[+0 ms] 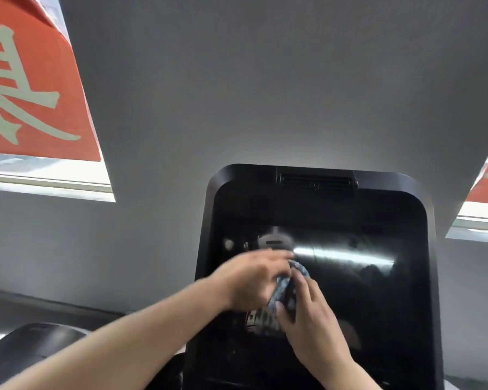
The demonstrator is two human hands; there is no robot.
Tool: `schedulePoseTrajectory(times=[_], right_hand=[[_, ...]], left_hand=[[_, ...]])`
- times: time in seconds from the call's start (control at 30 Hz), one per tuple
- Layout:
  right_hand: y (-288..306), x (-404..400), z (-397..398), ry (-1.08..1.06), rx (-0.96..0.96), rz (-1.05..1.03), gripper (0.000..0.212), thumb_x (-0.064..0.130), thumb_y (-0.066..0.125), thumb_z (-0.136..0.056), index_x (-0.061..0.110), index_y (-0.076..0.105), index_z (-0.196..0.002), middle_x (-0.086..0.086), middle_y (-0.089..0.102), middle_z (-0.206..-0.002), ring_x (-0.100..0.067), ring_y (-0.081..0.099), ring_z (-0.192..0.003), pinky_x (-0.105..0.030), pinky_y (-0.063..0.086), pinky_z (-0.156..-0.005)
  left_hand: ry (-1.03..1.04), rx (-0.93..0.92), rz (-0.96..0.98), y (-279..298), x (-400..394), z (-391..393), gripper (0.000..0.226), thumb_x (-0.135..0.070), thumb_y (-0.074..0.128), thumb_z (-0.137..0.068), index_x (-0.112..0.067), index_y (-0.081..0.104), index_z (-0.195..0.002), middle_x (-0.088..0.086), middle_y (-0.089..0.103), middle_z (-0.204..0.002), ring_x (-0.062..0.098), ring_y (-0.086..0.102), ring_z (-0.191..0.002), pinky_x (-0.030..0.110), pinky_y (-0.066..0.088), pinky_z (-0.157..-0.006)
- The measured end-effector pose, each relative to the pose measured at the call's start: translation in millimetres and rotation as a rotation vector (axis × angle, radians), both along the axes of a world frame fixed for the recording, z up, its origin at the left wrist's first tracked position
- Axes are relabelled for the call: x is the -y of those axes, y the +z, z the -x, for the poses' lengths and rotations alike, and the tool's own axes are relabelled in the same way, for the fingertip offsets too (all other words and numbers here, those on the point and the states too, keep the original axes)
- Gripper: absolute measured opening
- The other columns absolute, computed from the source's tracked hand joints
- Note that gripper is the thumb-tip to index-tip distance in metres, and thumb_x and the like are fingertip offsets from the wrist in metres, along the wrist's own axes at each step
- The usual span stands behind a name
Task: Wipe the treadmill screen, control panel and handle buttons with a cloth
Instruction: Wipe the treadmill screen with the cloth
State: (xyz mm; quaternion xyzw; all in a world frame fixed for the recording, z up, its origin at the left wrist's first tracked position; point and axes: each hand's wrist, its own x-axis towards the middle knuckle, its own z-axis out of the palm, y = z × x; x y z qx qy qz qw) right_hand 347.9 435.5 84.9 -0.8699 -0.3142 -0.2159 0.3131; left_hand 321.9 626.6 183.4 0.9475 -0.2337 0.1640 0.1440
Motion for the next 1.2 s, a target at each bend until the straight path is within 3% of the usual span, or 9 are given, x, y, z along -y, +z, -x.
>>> schedulePoseTrajectory(times=[0.07, 0.13, 0.27, 0.37, 0.53, 0.7, 0.87, 1.07, 1.2], right_hand=[[-5.4, -2.7, -0.6, -0.083, 0.159, 0.174, 0.055, 0.048, 0.067, -0.093, 0.013, 0.063, -0.136, -0.007, 0.06, -0.132, -0.028, 0.065, -0.111, -0.043, 0.061, -0.084], [-7.2, -2.5, -0.9, -0.143, 0.221, 0.262, 0.056, 0.058, 0.056, -0.094, 0.014, 0.07, -0.125, -0.007, 0.062, -0.124, -0.029, 0.064, -0.1, -0.044, 0.058, -0.078], [12.3, -8.0, -16.4, -0.22, 0.287, 0.331, 0.028, 0.044, 0.07, -0.094, 0.017, 0.07, -0.103, -0.005, 0.063, -0.115, -0.031, 0.058, -0.094, -0.047, 0.053, -0.076], [36.0, -12.2, -36.4, -0.225, 0.311, 0.334, 0.03, 0.03, 0.073, -0.093, 0.015, 0.07, -0.119, -0.005, 0.065, -0.117, -0.033, 0.057, -0.103, -0.049, 0.051, -0.082], [80.3, -32.8, -73.0, -0.24, 0.348, 0.191, 0.036, 0.024, 0.07, -0.097, 0.018, 0.068, -0.133, -0.001, 0.059, -0.138, -0.033, 0.052, -0.119, -0.052, 0.05, -0.09], [58.9, -62.0, -59.0, -0.087, 0.451, 0.333, 0.052, 0.022, 0.065, -0.098, 0.021, 0.058, -0.149, 0.002, 0.055, -0.155, -0.034, 0.048, -0.136, -0.047, 0.043, -0.106], [98.0, -59.0, -79.2, -0.149, 0.461, 0.32, 0.038, 0.03, 0.06, -0.102, 0.022, 0.068, -0.139, 0.007, 0.062, -0.146, -0.029, 0.053, -0.126, -0.045, 0.049, -0.096], [58.0, -64.5, -49.0, -0.102, 0.438, 0.313, 0.044, 0.027, 0.06, -0.099, 0.02, 0.066, -0.142, 0.0, 0.063, -0.148, -0.035, 0.051, -0.136, -0.048, 0.042, -0.112], [75.5, -53.9, -56.2, -0.099, 0.45, 0.327, 0.037, 0.024, 0.062, -0.097, 0.019, 0.073, -0.132, 0.004, 0.068, -0.14, -0.031, 0.057, -0.126, -0.05, 0.054, -0.099]], left_hand=[[0.044, 0.275, -0.067, 30.6, -28.7, -18.4, 0.035, -0.01, 0.062, -0.093, -0.013, 0.071, -0.127, 0.006, 0.064, -0.145, 0.021, 0.056, -0.137, 0.045, 0.038, -0.121], [0.215, 0.394, -0.124, 74.4, -58.0, -40.9, 0.044, -0.018, 0.053, -0.102, -0.013, 0.059, -0.145, 0.008, 0.053, -0.156, 0.024, 0.044, -0.148, 0.045, 0.028, -0.125], [0.392, 0.092, -0.227, 119.8, -99.2, -79.2, 0.052, -0.04, 0.032, -0.113, -0.03, 0.029, -0.164, -0.004, 0.025, -0.172, 0.017, 0.02, -0.159, 0.039, 0.016, -0.129], [0.312, 0.025, -0.177, 111.0, -113.9, -95.5, 0.049, -0.044, 0.028, -0.114, -0.04, 0.026, -0.163, -0.012, 0.026, -0.171, 0.012, 0.019, -0.159, 0.037, 0.019, -0.128], [0.347, 0.186, -0.109, 81.0, -119.6, -107.0, 0.05, -0.05, 0.022, -0.112, -0.045, 0.024, -0.163, -0.018, 0.027, -0.17, 0.012, 0.016, -0.16, 0.039, 0.018, -0.129], [0.35, 0.299, -0.064, 70.5, -119.7, -113.3, 0.05, -0.046, 0.026, -0.113, -0.04, 0.031, -0.162, -0.016, 0.033, -0.168, 0.015, 0.023, -0.158, 0.039, 0.021, -0.127], [0.336, 0.381, -0.05, 58.4, -121.6, -118.3, 0.049, -0.043, 0.028, -0.113, -0.036, 0.033, -0.162, -0.014, 0.035, -0.167, 0.014, 0.021, -0.158, 0.048, 0.018, -0.128], [0.199, 0.535, 0.043, 44.0, -129.2, -118.8, 0.044, -0.019, 0.046, -0.11, -0.018, 0.051, -0.154, 0.0, 0.047, -0.161, 0.017, 0.033, -0.155, 0.044, 0.018, -0.13], [0.194, 0.522, 0.058, 41.9, -130.3, -116.1, 0.048, -0.016, 0.042, -0.109, -0.021, 0.047, -0.157, -0.002, 0.043, -0.164, 0.015, 0.029, -0.157, 0.042, 0.016, -0.13]])
